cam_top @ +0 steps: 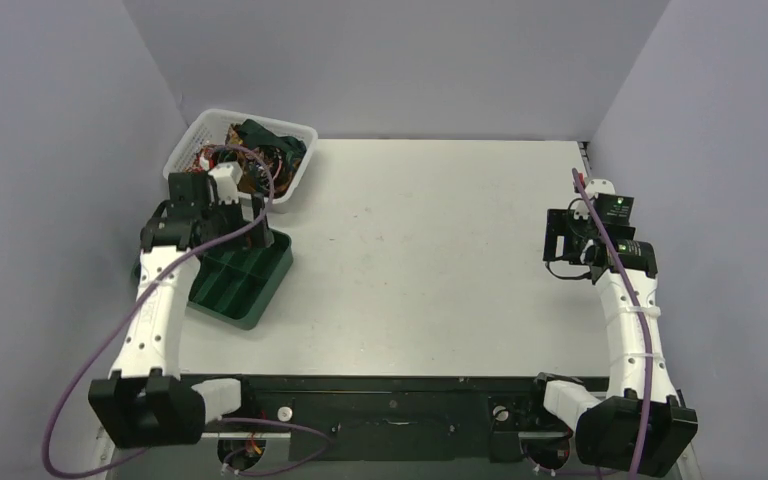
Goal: Roll the ties
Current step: Pick up the tie from the bin.
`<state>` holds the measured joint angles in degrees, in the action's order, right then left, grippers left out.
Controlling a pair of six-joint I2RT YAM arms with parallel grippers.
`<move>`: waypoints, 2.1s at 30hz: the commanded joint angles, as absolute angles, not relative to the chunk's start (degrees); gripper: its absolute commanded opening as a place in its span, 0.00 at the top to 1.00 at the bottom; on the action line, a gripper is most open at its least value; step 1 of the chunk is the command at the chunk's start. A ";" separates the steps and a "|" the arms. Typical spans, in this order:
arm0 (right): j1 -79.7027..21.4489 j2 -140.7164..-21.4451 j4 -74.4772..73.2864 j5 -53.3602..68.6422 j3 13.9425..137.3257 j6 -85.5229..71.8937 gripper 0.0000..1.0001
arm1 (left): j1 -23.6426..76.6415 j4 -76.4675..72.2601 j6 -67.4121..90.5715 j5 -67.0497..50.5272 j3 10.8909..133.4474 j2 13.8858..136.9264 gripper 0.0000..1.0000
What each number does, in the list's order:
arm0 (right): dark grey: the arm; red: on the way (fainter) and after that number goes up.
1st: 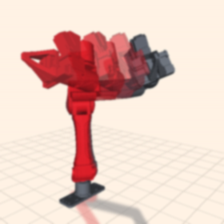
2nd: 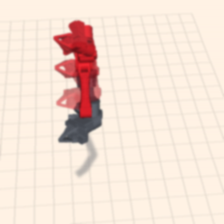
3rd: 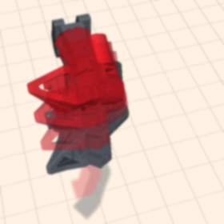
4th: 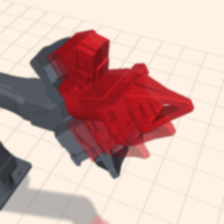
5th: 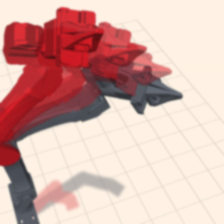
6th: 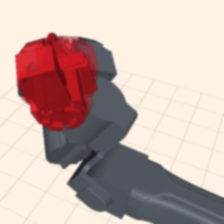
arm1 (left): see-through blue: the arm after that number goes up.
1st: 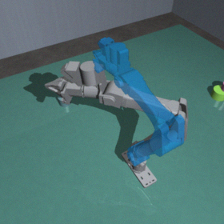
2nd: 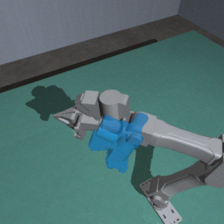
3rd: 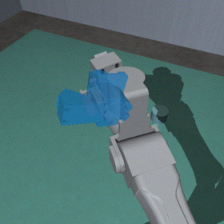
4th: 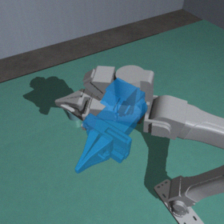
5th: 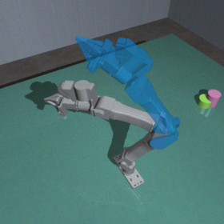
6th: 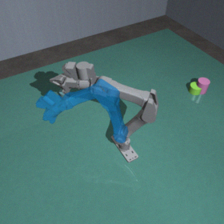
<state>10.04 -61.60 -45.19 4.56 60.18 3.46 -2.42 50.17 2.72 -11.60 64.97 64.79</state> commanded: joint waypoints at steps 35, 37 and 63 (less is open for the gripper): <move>9.98 -73.34 -45.44 12.38 75.45 8.92 0.21 | -8.45 43.33 1.06 -6.37 114.73 118.89 0.40; 9.93 -73.77 -45.51 12.26 75.95 8.88 0.21 | -8.61 43.59 1.07 -6.10 115.12 119.69 0.41; 9.93 -76.87 -45.61 17.14 82.92 7.79 0.25 | -8.60 32.65 8.35 -28.17 132.26 111.39 1.00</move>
<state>10.04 -76.44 -47.03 14.37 79.42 8.32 -8.51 41.78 3.68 -19.94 126.50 117.67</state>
